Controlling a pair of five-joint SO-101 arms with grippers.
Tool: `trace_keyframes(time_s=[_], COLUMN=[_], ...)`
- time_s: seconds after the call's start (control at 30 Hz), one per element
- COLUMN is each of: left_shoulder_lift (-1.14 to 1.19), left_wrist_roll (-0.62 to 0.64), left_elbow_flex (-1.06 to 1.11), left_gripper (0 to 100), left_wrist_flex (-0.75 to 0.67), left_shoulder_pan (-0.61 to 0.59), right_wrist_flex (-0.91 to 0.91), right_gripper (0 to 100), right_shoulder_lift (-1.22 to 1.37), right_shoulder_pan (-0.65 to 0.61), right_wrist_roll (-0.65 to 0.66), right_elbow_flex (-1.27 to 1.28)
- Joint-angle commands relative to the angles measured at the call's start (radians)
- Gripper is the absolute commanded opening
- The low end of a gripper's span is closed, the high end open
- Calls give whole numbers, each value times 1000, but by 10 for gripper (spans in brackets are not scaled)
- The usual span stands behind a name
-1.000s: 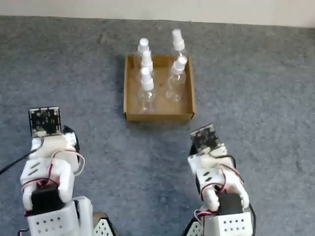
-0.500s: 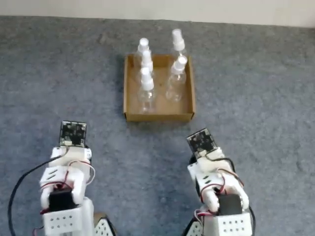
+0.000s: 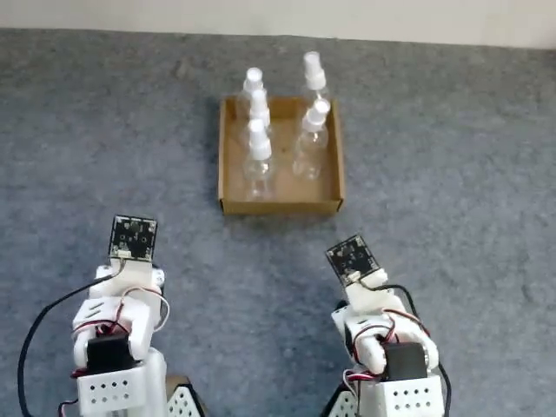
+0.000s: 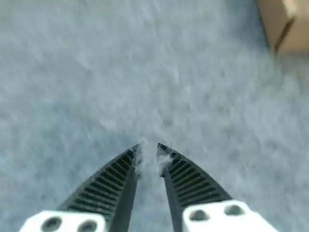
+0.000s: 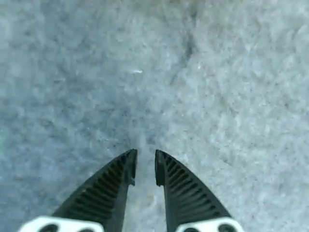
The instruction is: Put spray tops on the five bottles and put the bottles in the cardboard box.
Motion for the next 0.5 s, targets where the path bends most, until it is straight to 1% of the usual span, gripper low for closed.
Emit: trace_keyframes(time_s=[0.0, 0.17, 0.47], left_shoulder_lift=[-10, -10, -10], left_wrist_roll=[-9, -8, -8], left_elbow_flex=[22, 22, 22], left_gripper=[10, 9, 9], left_wrist_flex=[103, 241, 250], left_shoulder_pan=[10, 12, 12], right_wrist_flex=[4, 4, 4], right_gripper=[19, 19, 19], right_shoulder_lift=[-8, -8, -8], right_shoulder_pan=[10, 10, 10], right_wrist_roll=[12, 12, 12], right_elbow_flex=[122, 122, 122])
